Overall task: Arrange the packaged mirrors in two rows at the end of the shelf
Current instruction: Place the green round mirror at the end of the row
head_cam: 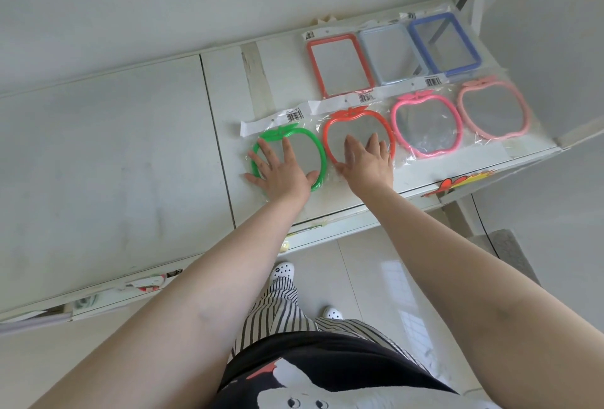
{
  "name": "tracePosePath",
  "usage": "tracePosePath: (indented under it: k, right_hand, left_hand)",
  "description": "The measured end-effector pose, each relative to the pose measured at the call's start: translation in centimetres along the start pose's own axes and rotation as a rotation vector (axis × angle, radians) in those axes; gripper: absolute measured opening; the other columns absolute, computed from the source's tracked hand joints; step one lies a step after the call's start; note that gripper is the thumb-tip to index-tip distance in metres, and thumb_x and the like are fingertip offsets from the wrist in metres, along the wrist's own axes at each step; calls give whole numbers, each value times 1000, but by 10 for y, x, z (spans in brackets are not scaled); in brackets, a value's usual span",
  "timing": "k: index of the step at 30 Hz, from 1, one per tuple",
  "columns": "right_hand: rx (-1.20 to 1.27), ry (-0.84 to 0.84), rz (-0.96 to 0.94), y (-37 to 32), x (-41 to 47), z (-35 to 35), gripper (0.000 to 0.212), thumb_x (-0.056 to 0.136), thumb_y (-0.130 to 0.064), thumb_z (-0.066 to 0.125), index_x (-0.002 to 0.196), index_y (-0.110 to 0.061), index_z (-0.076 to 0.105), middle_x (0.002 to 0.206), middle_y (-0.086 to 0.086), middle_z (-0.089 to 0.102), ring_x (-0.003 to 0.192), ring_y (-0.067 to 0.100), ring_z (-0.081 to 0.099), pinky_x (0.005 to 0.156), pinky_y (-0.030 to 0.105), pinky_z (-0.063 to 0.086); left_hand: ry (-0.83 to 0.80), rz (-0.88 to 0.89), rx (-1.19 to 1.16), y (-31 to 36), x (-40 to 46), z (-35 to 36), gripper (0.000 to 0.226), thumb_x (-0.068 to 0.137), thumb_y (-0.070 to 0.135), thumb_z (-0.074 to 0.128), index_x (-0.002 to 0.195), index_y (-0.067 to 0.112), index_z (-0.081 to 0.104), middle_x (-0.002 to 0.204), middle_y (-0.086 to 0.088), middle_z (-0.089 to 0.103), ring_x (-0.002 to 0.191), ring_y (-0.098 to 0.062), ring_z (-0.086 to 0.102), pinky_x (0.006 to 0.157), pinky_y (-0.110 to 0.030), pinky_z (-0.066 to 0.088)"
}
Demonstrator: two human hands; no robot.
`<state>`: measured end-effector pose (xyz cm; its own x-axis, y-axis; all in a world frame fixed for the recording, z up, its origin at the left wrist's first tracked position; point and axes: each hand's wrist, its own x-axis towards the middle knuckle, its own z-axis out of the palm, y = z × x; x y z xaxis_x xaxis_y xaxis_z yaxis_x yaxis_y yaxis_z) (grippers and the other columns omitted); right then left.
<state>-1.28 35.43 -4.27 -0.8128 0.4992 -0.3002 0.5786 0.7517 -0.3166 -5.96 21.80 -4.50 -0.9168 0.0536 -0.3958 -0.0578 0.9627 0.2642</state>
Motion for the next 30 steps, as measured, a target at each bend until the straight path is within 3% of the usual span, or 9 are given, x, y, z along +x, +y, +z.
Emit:
tracePosePath:
  k: [6, 9, 16, 26, 30]
  right_hand:
    - [84, 121, -60, 20, -5, -18, 55, 94, -36, 51, 146, -27, 35, 158, 12, 21, 146, 30, 17, 115, 44, 27]
    - [80, 179, -51, 42, 0, -31, 55, 93, -37, 52, 144, -25, 38, 154, 11, 30, 140, 31, 27, 111, 42, 29]
    - [95, 243, 158, 103, 29, -76, 60, 91, -44, 52, 146, -27, 34, 156, 11, 25, 145, 30, 20, 115, 44, 24]
    - [4, 114, 180, 183, 87, -117, 70, 89, -56, 50, 149, -34, 23, 161, 11, 12, 149, 34, 5, 120, 48, 11]
    - [-27, 25, 121, 206, 109, -119, 63, 82, -56, 57, 137, -34, 36, 156, 15, 19, 145, 37, 11, 117, 52, 15]
  left_hand:
    - [129, 85, -45, 11, -12, 6, 74, 91, 49, 49, 153, 27, 15, 161, -14, -9, 149, -34, -12, 116, -60, -2]
    - [133, 149, -77, 36, -20, 9, 69, 93, 47, 46, 152, 25, 16, 162, -13, -6, 150, -31, -9, 118, -57, 1]
    - [57, 343, -72, 111, -19, 9, 75, 94, 48, 45, 154, 20, 10, 162, -13, -10, 150, -32, -9, 119, -53, 0]
    - [-28, 184, -154, 186, -4, 35, 77, 92, 52, 46, 153, 29, 6, 161, -9, -16, 147, -36, -18, 116, -61, 1]
    - [-28, 71, -148, 214, -4, 54, 80, 90, 53, 49, 153, 33, 2, 161, -9, -16, 147, -41, -16, 114, -65, 1]
